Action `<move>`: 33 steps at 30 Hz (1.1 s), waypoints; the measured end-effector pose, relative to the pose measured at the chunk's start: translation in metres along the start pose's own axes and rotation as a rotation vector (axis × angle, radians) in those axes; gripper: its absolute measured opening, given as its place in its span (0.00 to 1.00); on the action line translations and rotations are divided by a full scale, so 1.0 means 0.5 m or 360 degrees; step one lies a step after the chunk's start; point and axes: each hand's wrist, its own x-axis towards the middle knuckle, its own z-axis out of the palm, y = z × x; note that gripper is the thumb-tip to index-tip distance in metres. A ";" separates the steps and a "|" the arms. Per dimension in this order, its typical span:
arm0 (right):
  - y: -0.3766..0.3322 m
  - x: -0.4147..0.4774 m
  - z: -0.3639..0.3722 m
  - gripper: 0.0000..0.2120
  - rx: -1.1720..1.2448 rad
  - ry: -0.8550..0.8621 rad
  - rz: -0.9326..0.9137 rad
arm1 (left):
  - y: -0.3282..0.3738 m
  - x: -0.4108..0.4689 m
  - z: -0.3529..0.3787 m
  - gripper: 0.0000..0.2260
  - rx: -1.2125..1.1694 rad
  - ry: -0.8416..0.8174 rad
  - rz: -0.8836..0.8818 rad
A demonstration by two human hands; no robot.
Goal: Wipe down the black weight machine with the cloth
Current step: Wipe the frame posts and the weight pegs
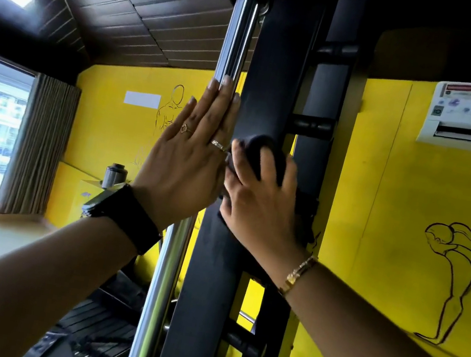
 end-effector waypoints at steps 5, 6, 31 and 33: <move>-0.079 -0.022 0.027 0.23 0.0030 0.0171 -0.0036 | 0.000 -0.010 -0.005 0.27 -0.0022 -0.0005 0.0056; -0.094 -0.043 0.033 0.20 0.0099 0.0205 -0.0061 | 0.001 -0.014 -0.006 0.28 -0.0017 -0.0015 0.0060; -0.231 -0.332 0.054 0.23 0.0196 -0.0142 -0.0273 | 0.058 -0.177 -0.013 0.27 -0.0122 -0.0152 -0.0070; -0.223 -0.369 0.050 0.25 0.0212 -0.0163 -0.0299 | 0.064 -0.192 -0.013 0.28 -0.0133 -0.0162 -0.0077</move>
